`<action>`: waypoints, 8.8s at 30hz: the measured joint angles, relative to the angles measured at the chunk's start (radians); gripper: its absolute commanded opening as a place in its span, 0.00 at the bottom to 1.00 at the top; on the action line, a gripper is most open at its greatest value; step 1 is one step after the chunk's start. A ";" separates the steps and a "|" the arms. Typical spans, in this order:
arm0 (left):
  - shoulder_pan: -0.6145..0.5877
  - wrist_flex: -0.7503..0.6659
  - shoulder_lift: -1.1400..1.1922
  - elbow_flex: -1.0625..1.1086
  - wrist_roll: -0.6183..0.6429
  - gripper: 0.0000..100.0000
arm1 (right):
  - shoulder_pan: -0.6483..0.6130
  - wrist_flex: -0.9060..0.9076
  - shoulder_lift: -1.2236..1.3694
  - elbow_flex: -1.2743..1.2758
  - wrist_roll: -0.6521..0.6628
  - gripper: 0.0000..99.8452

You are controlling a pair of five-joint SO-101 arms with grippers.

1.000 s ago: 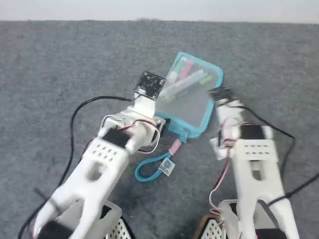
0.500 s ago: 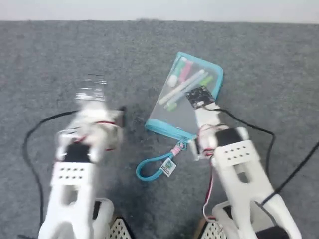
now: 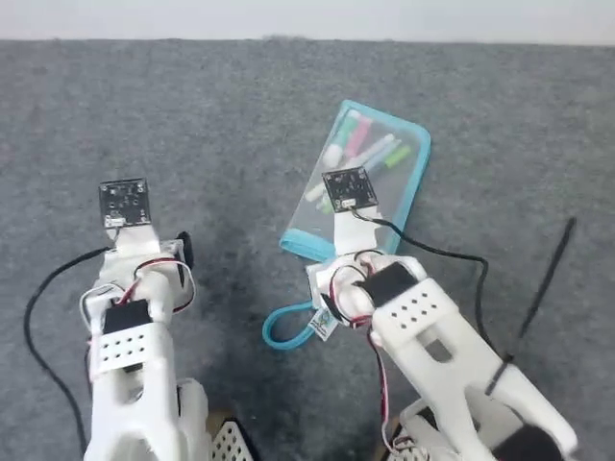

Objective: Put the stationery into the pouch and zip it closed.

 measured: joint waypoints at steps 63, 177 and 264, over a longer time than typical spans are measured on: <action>0.147 0.181 -0.054 -0.018 -0.092 0.23 | 0.270 0.328 -0.385 -0.115 0.632 0.01; 0.483 0.180 -0.272 -0.008 -0.021 0.01 | 0.014 -0.316 -0.600 0.390 1.114 0.06; 0.345 0.305 -0.692 0.100 -0.147 0.01 | 0.069 -0.287 -0.281 0.169 0.802 0.01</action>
